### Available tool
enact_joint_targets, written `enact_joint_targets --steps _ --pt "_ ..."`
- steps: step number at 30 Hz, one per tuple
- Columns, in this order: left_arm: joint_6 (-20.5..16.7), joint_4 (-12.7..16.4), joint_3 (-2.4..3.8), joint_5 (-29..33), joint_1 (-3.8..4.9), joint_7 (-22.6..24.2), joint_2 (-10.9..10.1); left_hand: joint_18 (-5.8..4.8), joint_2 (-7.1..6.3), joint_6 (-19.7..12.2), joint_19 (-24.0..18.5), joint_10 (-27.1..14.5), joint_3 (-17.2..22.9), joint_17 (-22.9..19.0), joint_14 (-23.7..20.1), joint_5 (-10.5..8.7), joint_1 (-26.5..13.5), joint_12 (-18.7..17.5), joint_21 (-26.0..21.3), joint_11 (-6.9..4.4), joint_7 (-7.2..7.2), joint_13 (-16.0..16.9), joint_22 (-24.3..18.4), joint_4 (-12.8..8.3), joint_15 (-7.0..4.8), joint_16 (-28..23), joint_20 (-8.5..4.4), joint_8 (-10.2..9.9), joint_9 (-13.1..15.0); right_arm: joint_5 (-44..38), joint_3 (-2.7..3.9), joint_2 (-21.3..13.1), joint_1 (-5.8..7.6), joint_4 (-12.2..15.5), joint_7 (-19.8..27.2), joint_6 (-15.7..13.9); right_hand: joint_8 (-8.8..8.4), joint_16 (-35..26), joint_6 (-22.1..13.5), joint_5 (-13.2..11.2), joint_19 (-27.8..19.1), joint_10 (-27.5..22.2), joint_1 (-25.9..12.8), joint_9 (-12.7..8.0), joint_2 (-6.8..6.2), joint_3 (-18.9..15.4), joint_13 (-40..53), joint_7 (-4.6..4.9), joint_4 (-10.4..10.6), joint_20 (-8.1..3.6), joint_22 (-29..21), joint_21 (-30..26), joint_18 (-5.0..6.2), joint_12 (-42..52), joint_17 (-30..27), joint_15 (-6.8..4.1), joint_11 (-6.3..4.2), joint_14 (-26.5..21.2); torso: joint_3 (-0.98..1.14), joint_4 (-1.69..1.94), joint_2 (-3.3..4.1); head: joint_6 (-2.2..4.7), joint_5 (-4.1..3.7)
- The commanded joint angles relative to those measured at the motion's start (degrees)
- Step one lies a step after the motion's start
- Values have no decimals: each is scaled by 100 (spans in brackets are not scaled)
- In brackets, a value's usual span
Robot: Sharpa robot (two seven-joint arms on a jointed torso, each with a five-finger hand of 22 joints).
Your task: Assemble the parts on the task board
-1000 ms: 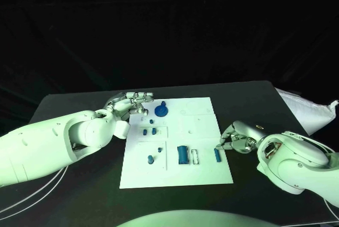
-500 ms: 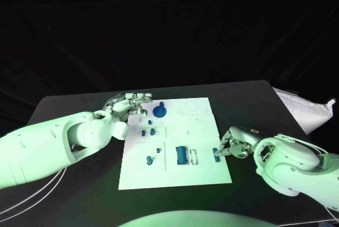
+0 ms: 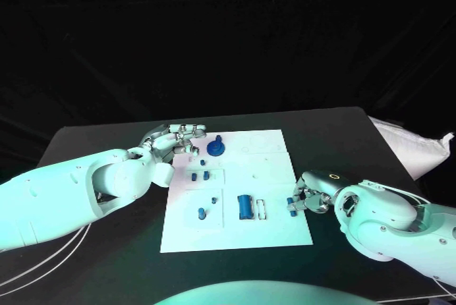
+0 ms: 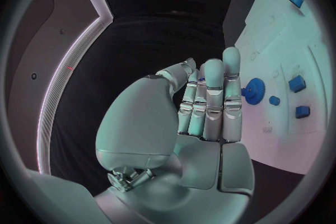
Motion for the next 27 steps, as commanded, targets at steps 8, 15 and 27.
enact_joint_targets --steps 8,15,27 --pt "112 10 3 -35 -7 32 -5 106 53 -43 -24 -56 -35 -7 -44 23 10 20 -38 3 10 -8 -9 -2 -14 20 13 21 -8 -729 -1 150 -73 -63 -62 829 -43 -19 123 -436 86 30 218 -66 34 94 12 -2 -105 -48 701 -16 -47 38 621 -56 -37 430 -3 -9 -1 -32 23" --pt "110 20 4 -57 -9 45 -11 107 64 -42 -23 -61 -35 -16 -48 25 12 35 -43 2 8 -8 -13 -3 -13 25 15 29 -5 -1348 -1 244 -125 -78 -62 1268 -67 10 148 -732 110 28 367 -112 67 218 4 -7 -217 -49 740 7 -57 21 666 -61 -42 438 -5 -5 -3 -46 42" --pt "91 30 4 -89 -9 61 -26 107 72 -37 -23 -59 -32 -19 -50 26 17 43 -44 -1 5 -7 -14 -6 -14 26 15 35 -4 -1096 0 292 -176 -66 -101 849 -122 25 195 -410 135 9 867 -208 347 921 -12 -35 -599 -88 780 30 -66 -13 695 -92 -83 442 -5 1 -4 -68 39"
